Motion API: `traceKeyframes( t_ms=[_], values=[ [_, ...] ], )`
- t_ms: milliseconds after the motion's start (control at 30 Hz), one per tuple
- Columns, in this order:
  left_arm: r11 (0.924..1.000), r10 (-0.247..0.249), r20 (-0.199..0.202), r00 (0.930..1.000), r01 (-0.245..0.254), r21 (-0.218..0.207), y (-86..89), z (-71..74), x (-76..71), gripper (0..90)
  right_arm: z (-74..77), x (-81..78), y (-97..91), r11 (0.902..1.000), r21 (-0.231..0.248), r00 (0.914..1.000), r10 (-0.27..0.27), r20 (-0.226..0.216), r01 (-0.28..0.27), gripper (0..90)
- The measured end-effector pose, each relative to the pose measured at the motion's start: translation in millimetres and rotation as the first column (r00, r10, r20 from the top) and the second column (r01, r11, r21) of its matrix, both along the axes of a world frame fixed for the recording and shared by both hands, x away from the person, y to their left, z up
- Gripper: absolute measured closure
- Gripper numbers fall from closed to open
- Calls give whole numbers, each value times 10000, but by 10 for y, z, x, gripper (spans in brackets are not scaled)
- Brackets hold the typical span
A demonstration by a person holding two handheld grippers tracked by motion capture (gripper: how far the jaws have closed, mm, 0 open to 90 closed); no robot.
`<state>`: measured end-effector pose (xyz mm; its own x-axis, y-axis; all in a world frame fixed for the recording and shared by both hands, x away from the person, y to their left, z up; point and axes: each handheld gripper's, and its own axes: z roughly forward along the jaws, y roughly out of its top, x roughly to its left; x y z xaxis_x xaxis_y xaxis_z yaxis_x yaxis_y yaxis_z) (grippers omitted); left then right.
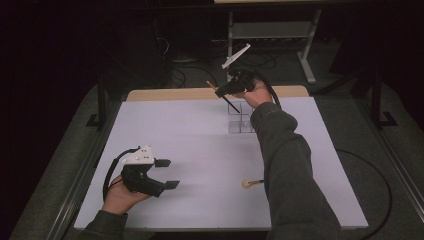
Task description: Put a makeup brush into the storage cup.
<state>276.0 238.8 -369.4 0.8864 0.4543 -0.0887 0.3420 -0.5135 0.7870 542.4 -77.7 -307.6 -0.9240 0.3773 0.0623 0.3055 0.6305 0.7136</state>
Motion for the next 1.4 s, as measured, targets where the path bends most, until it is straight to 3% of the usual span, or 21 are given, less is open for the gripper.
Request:
traceKeyframes(
  t_ms=[600,1033,1400],
  values=[
    [9999,42,8,10000,-43,140,3,-8,2,226,-39,-23,-21,9999,44,9999,-111,-48,111,817],
    [9999,120,-112,9999,-120,-55,20,-15,5,225,-59,-31,-46,9998,-100,9997,-151,-214,149,815],
    [10000,45,-86,10000,-45,18,9,-17,7,225,-80,-89,-123,9994,-145,9992,-308,-246,304,813]
  ],
)
